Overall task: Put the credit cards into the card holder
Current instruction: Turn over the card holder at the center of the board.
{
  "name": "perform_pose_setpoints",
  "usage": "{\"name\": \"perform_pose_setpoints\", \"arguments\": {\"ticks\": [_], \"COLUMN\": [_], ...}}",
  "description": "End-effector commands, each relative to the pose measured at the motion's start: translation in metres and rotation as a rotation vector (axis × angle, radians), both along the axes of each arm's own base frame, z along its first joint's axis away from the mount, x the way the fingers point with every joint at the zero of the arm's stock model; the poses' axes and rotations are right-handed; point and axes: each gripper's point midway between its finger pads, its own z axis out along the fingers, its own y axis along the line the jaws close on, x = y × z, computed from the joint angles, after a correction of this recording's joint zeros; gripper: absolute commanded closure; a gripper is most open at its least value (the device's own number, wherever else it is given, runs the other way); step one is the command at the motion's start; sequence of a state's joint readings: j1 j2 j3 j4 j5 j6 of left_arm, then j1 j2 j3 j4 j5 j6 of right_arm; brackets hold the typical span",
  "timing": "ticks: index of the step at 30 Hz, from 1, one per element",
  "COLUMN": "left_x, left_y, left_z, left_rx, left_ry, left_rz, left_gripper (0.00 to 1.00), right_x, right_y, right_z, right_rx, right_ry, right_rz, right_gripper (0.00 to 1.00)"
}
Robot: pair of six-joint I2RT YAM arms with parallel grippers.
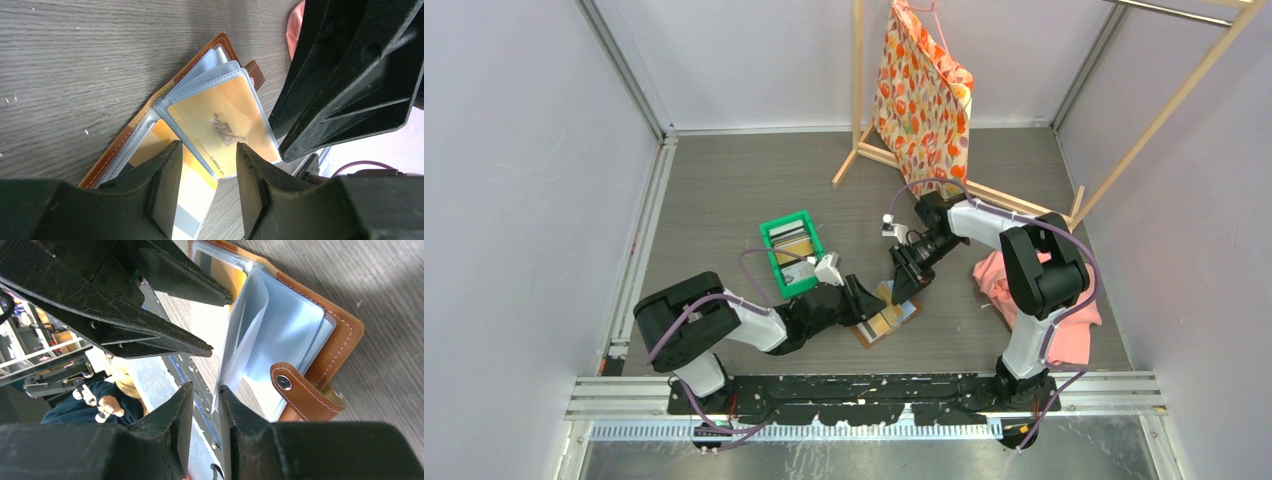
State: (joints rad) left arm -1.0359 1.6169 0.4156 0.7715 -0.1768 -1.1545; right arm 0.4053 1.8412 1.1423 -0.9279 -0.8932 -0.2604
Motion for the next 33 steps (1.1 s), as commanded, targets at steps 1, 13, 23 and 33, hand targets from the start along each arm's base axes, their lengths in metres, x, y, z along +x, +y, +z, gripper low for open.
{"name": "perform_pose_setpoints", "arguments": {"ticks": [1,13,23,33], "left_x": [0.005,0.003,0.003,0.002], "left_y": [-0.003,0.004,0.009,0.015], "left_z": [0.024,0.041,0.040,0.026], "left_rx": [-0.103,-0.192,-0.247,-0.249], "left_ry": [-0.047,-0.083,-0.085,-0.052], "left_rz": [0.012,0.030,0.051,0.076], "left_gripper": [0.53,0.38,0.34,0.43], "right_x": [0.002,-0.010,-0.014,-0.002], "right_y": [0.011,0.023,0.026,0.019], "right_z": [0.017,0.014,0.014,-0.003], "right_rx": [0.074,0.107,0.124,0.018], "right_ry": [0.003,0.075,0.104,0.026], "right_rz": [0.011,0.053,0.060,0.035], "right_gripper": [0.69,0.69,0.69,0.69]}}
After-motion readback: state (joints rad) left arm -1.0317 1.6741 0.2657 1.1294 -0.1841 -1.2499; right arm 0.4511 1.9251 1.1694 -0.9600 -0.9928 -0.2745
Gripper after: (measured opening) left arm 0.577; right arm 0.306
